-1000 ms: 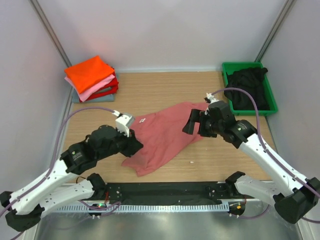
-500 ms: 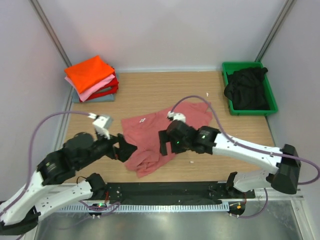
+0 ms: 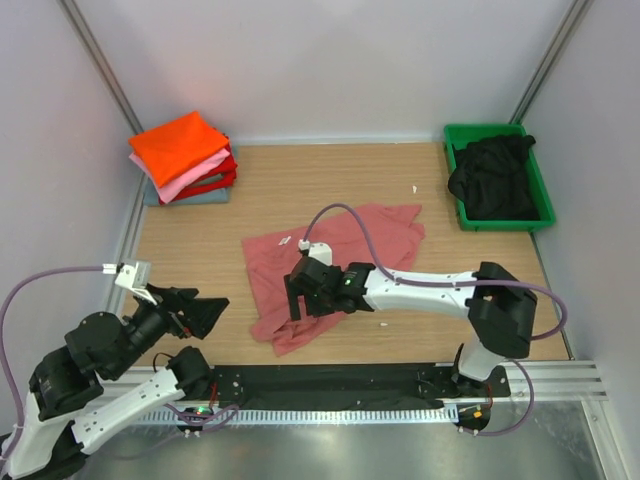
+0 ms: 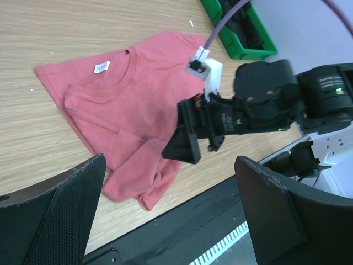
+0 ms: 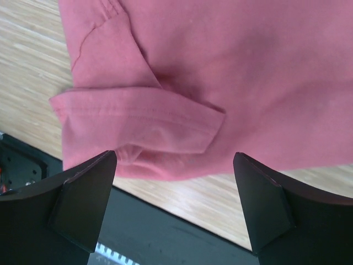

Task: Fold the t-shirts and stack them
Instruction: Flatten the tshirt out

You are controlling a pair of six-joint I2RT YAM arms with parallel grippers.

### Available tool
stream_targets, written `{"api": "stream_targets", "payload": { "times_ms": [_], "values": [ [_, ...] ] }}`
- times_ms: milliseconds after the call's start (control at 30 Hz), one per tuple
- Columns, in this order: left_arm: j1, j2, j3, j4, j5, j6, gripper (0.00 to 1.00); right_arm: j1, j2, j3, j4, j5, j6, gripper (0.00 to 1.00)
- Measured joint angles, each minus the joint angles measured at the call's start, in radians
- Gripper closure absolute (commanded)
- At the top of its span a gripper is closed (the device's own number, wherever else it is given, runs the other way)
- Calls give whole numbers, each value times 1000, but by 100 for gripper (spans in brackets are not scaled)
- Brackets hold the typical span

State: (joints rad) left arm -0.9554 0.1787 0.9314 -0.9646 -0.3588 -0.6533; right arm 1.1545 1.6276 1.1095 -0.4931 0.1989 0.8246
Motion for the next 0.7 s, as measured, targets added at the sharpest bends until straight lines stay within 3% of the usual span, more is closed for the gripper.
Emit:
{"api": "stream_targets", "payload": {
  "times_ms": [233,333,367,433,467,600,633,700],
  "values": [
    [0,18,-14,2,0,-5,0,0,119,10,40,-1,-10,21],
    [0,30,-22,2,0,-5,0,0,154,14,51,-3,-16,33],
    [0,31,-24,2,0,-5,0,0,161,15,56,-3,-18,43],
    [0,30,-25,2,0,-6,0,0,174,16,64,-5,-22,52],
    [0,29,-25,2,-1,-7,0,0,177,16,66,-6,-22,63],
    [0,10,-31,2,-1,-16,0,0,180,23,70,-8,-29,83],
    [0,7,-31,2,-2,-18,0,0,180,29,70,-8,-31,92],
    [0,6,-31,2,-3,-20,0,0,180,38,69,-8,-37,99]
  ]
}}
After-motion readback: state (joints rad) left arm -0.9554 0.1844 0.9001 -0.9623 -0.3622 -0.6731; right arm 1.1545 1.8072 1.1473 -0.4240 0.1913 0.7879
